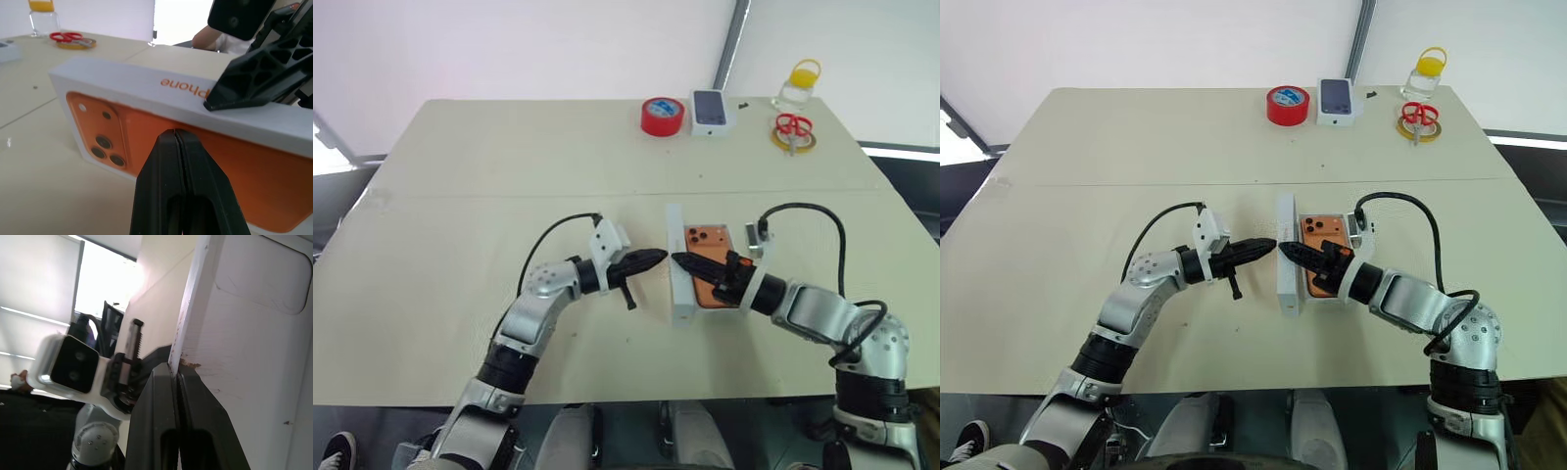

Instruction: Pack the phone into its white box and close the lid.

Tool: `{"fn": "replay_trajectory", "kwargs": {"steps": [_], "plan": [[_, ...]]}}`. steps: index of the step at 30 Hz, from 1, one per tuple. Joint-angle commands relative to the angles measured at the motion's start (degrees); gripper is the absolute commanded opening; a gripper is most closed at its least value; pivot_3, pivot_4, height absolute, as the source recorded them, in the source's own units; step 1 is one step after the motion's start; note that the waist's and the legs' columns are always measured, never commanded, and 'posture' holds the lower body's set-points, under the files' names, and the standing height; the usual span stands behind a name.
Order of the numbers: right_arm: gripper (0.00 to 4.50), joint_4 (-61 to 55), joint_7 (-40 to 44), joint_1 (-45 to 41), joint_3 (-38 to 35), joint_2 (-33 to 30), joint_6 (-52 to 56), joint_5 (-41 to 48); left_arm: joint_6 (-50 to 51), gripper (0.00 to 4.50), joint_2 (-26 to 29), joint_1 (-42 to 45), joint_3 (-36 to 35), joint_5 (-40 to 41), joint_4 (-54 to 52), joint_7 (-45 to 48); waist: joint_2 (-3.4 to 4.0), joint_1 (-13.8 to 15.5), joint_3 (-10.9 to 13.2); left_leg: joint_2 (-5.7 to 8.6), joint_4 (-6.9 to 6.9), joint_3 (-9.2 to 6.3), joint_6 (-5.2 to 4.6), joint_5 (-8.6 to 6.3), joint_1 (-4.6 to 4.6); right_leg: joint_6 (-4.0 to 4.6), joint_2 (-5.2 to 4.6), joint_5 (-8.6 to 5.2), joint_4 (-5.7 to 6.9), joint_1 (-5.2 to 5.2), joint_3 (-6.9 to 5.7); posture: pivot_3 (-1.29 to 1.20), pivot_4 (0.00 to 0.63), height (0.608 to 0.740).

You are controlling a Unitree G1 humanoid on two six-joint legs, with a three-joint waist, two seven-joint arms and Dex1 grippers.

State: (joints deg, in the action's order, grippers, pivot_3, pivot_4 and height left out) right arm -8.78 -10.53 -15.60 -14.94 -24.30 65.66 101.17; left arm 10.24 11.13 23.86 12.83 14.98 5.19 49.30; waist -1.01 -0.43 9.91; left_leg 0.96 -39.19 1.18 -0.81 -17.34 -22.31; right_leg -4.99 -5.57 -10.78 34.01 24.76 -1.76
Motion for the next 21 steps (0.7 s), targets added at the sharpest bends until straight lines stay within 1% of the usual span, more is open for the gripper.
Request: {"fn": "replay_trajectory", "kwargs": {"steps": [1, 3, 7, 10, 11, 13, 14, 16, 19, 21], "plan": [[0.0, 2.45, 2.19, -1.55, -0.07, -2.74, -2.43, -4.98, -1.25, 0.06, -1.42, 1.01, 0.5, -0.38, -0.06, -0.91, 0.0, 0.1, 0.0, 0.0, -0.01, 0.0, 0.0, 0.0, 0.0, 0.0, 0.0, 0.0, 0.0, 0.0, 0.0, 0.0, 0.15, 0.74], [0.0, 2.08, 4.7, -1.28, -0.04, -3.22, -3.11, -6.28, -1.45, 0.06, -1.77, 0.97, 0.53, -0.35, -0.06, -0.63, 0.0, 0.43, 0.0, 0.0, -0.01, -0.01, 0.0, 0.0, -0.01, 0.0, -0.01, 0.0, -0.01, 0.0, -0.01, 0.0, 0.15, 0.74], [0.0, 2.43, 6.35, 0.68, 0.17, -3.86, -2.85, -5.38, -1.93, 0.06, -2.94, 1.59, 0.91, -1.06, 1.71, -0.68, 0.0, 1.15, 0.0, -0.01, -0.01, -0.01, 0.0, 0.0, -0.01, 0.0, 0.0, 0.0, -0.01, 0.0, -0.01, 0.0, 0.15, 0.74], [0.91, 2.49, 6.59, 1.65, -0.28, -4.93, -3.18, -5.55, -2.25, 0.0, -4.31, 2.56, 1.27, -1.56, 3.87, -1.03, 0.0, 1.34, 0.0, 0.0, -0.03, -0.01, 0.0, 0.0, -0.02, 0.06, -0.03, -0.04, -0.02, -0.01, -0.01, 0.0, 0.15, 0.74], [1.35, 2.22, 7.66, 1.93, -0.19, -5.91, -3.28, -7.02, -2.62, 0.0, -4.86, 2.95, 1.36, -1.79, 4.78, -1.18, 0.0, 1.26, 0.0, 0.01, -0.04, -0.01, -0.01, 0.0, -0.03, 0.07, -0.04, -0.04, -0.05, -0.01, -0.01, 0.0, 0.15, 0.74], [2.44, 1.84, 9.31, 2.15, -0.51, -7.68, -3.29, -8.37, -3.32, 0.0, -5.83, 3.56, 1.64, -2.27, 6.41, -1.16, 0.0, 1.21, 0.0, 0.02, -0.03, 0.03, -0.04, -0.02, -0.04, 0.07, -0.04, -0.04, -0.08, -0.01, 0.0, 0.0, 0.15, 0.74], [2.89, 1.15, 11.18, 2.24, -0.37, -9.68, -3.31, -11.08, -4.17, 0.0, -6.31, 3.88, 2.01, -2.86, 7.27, -1.18, 0.0, 1.2, 0.0, 0.02, -0.04, 0.03, -0.05, -0.03, -0.04, 0.06, -0.04, -0.04, -0.09, -0.01, 0.0, 0.0, 0.15, 0.74], [2.89, -0.63, 17.99, 3.16, 0.49, -14.93, -5.76, -20.3, -4.87, 0.0, -7.55, 4.69, 2.65, -3.11, 8.73, -0.87, 0.05, 1.29, -0.01, 0.02, -0.04, 0.02, -0.06, -0.03, -0.06, 0.06, -0.04, -0.04, -0.1, 0.0, -0.02, 0.0, 0.15, 0.74], [2.89, 3.49, 21.47, 3.97, -4.85, -18.59, -8.32, -23.07, -6.0, 0.0, -9.75, 6.81, 3.71, -4.01, 12.45, -0.64, -0.05, 1.44, -0.02, 0.03, -0.06, -0.02, -0.06, -0.03, -0.04, 0.1, -0.03, -0.08, -0.14, -0.09, -0.08, 0.0, 0.15, 0.74], [2.89, 4.38, 24.34, 5.06, -6.62, -20.78, -9.58, -26.42, -6.59, 0.0, -11.18, 8.26, 4.01, -4.27, 14.8, -0.43, -0.05, 1.65, -0.02, 0.03, -0.08, -0.03, -0.06, -0.03, -0.06, 0.06, -0.03, -0.06, -0.24, -0.12, -0.1, 0.0, 0.15, 0.74]]}}
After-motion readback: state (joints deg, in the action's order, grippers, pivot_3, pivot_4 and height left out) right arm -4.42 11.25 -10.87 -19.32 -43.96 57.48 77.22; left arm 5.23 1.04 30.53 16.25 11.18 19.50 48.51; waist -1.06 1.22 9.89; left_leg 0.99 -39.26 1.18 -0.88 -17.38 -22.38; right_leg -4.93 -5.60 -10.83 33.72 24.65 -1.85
